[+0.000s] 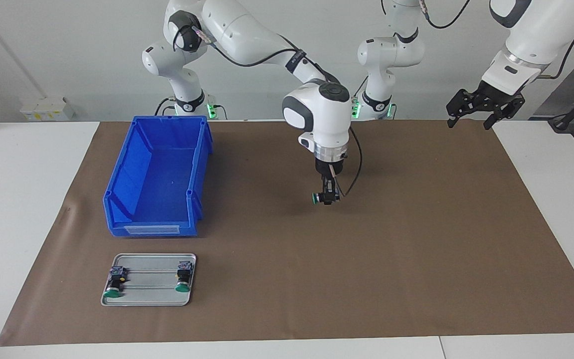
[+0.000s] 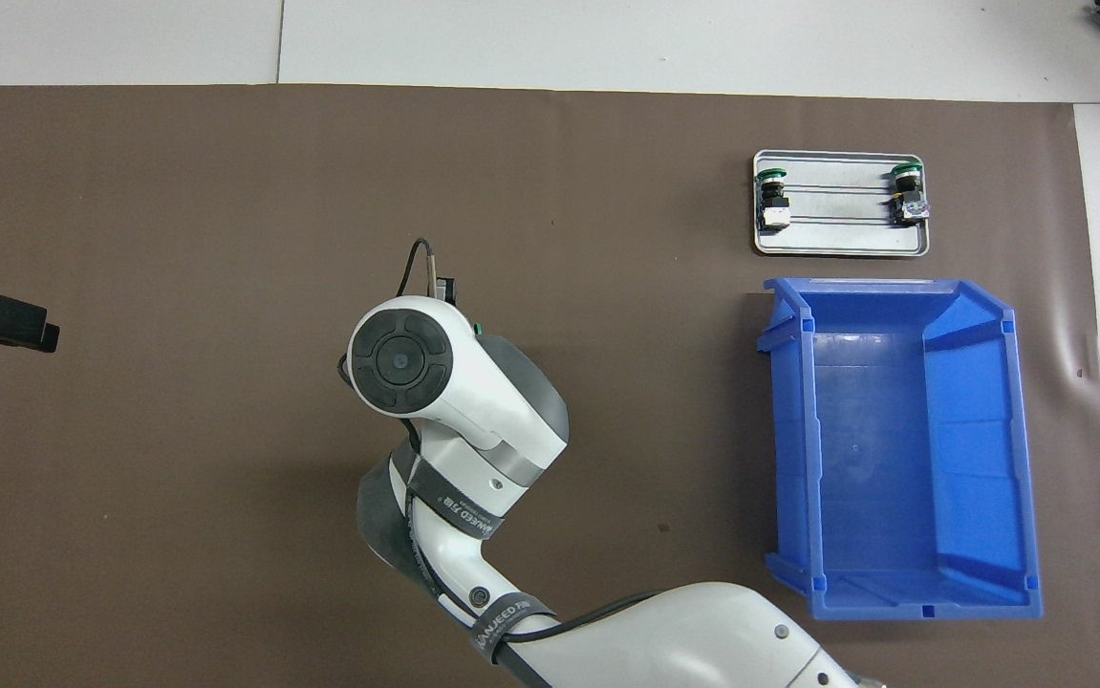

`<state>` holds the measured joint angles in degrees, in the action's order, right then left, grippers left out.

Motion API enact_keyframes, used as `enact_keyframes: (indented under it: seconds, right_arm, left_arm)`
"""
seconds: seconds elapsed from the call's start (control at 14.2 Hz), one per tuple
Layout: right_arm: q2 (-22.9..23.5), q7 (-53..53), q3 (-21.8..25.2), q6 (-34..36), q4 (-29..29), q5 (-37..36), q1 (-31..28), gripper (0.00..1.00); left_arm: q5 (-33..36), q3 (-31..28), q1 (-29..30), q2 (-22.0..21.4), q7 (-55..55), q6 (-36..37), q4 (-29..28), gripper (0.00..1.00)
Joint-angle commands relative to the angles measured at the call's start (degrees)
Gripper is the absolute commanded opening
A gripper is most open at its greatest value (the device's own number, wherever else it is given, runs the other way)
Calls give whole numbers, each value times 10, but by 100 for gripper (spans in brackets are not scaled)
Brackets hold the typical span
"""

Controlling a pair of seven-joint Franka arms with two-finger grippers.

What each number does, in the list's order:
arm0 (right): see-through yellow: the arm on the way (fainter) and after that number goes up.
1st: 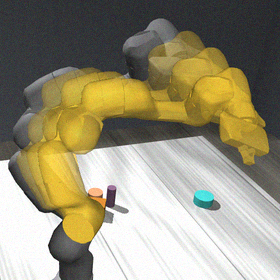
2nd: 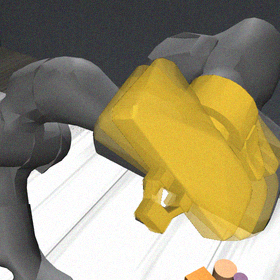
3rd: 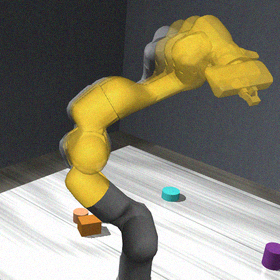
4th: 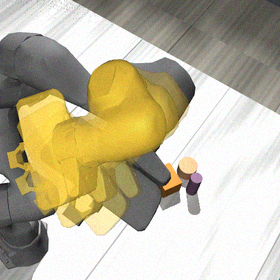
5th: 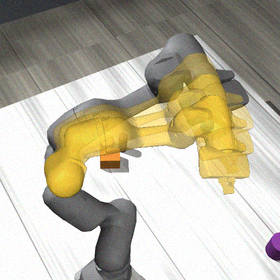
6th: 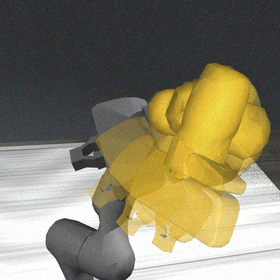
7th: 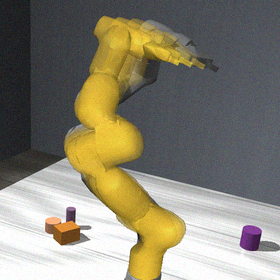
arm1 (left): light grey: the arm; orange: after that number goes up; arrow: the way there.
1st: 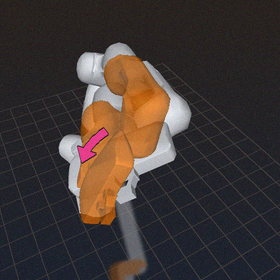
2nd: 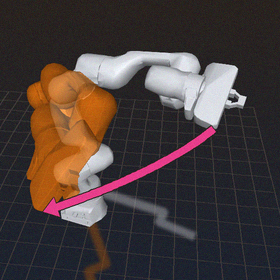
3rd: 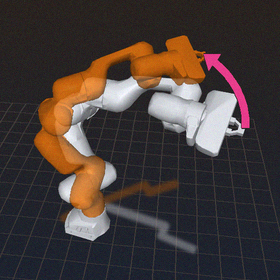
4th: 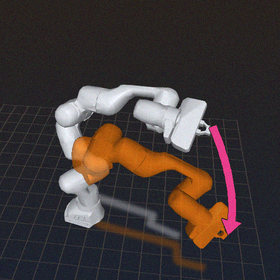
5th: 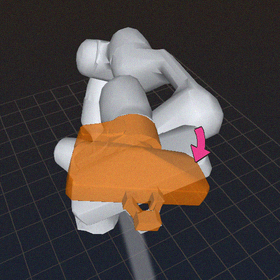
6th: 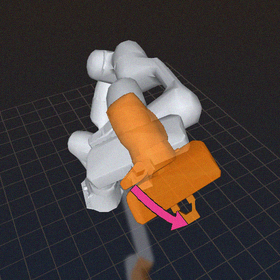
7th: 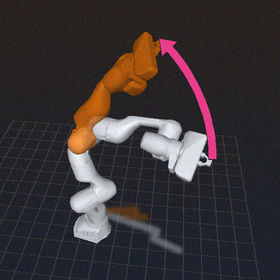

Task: Place and press button with both arms
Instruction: 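Carry the green button with the right gripper to the table center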

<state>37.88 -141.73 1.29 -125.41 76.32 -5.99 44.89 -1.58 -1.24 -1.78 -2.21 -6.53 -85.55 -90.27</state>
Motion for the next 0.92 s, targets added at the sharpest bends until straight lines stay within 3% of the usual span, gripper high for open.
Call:
enact_keyframes:
  seconds: [0.0,0.35,0.85]
  right_arm:
    - [11,-28,0,-41,-5,-11,20,0]
    - [4,-22,0,-79,52,-21,29,0]
    - [16,-30,1,-122,73,-37,48,0]
  left_arm:
    - [-5,4,6,-15,-2,-8,-17,100]
    - [-5,4,6,-15,-2,-7,-17,100]
    - [-5,3,6,-15,-2,-7,-17,100]
